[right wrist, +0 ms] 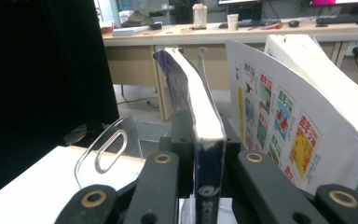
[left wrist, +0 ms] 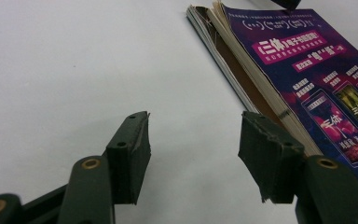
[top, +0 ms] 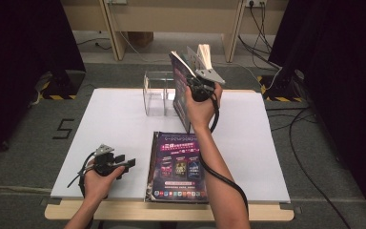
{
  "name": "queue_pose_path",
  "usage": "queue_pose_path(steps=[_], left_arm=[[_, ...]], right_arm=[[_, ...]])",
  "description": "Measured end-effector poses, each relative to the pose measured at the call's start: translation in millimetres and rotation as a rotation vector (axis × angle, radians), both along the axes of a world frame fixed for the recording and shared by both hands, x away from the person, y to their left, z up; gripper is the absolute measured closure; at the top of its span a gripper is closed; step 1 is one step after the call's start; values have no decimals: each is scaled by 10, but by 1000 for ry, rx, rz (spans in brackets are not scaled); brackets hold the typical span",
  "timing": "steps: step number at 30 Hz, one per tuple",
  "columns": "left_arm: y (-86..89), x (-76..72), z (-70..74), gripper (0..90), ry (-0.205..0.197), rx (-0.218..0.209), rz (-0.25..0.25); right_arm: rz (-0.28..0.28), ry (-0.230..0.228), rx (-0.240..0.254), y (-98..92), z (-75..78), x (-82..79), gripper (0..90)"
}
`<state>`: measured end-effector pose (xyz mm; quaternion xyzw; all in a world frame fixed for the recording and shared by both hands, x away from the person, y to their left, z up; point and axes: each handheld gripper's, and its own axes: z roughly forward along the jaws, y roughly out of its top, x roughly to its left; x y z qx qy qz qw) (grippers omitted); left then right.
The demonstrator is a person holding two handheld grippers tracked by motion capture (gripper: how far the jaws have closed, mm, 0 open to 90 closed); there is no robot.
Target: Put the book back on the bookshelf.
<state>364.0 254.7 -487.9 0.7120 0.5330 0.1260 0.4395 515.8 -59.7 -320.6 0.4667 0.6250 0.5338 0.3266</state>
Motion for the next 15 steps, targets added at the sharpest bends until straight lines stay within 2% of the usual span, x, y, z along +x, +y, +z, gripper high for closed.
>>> queue_pose_path(steps=[3,9,15], left_arm=[[5,2,-1,422,3,-2,3],[13,0,24,421,-2,-7,3],[12,-1,16,422,0,-3,3]], right_arm=[[6,10,-6,-13,14,-20,817],[18,39,15,-59,47,-37,790],[18,41,30,-109,89,-52,768]])
